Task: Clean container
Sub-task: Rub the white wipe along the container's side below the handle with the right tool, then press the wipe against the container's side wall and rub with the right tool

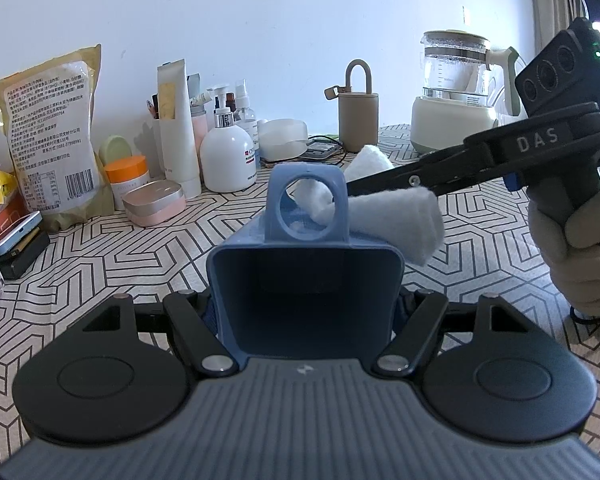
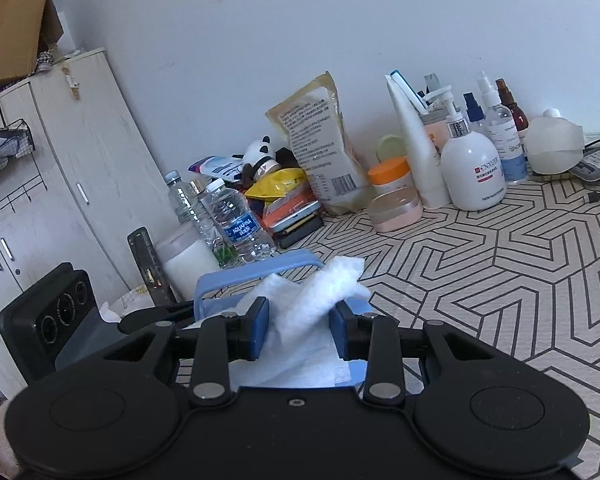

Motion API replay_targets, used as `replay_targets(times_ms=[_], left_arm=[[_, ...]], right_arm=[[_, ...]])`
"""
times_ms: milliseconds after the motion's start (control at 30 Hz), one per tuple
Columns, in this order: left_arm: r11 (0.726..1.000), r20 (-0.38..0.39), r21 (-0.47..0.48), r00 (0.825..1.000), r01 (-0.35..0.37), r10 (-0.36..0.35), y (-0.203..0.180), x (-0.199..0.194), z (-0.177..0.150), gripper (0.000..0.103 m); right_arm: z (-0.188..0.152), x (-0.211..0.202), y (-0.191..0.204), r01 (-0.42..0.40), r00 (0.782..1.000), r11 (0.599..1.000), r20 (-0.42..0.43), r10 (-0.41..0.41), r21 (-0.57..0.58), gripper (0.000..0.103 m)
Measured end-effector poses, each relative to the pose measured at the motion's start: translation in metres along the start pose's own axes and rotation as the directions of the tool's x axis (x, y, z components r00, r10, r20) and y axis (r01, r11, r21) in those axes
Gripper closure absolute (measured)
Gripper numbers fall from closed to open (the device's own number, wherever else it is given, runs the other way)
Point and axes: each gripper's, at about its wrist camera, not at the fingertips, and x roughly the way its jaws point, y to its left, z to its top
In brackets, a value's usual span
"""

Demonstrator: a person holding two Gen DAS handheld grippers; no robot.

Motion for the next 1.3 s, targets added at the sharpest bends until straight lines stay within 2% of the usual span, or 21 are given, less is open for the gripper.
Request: replay_targets(times_ms=[300,567,733,1300], left_arm=[[1.000,-0.002,0.008,1.000,-0.005,0.005,-0.001,0.000,0.000,0.030],[1.000,-0.039,-0.001,0.999,-0.002,0.002,-0.002,0.004,0.000,0.029],[1.000,-0.039,0.007,0.999,-0.005,0.005,-0.004,0.004,-0.001,0.030],[1.000,-0.050,0.011,0.999,-0.017,0.018,-0.007,0.005,-0.001,0.030]], right_arm=[[0.000,-0.001,-0.010,0.064,0.998,0.997,0.008,-0.064,0.032,0.066],[-0.001,0.001,-0.012,0.063,0.998,0.997,-0.004,-0.063,0.044,0.064],[-0.004,0.006,-0.008,0.064,0.998,0.998,-0.028,-0.063,0.028,0.064],[-0.004,0.005,0.003,0.068,0.997,0.997,-0.035,-0.070,-0.031,0.064]])
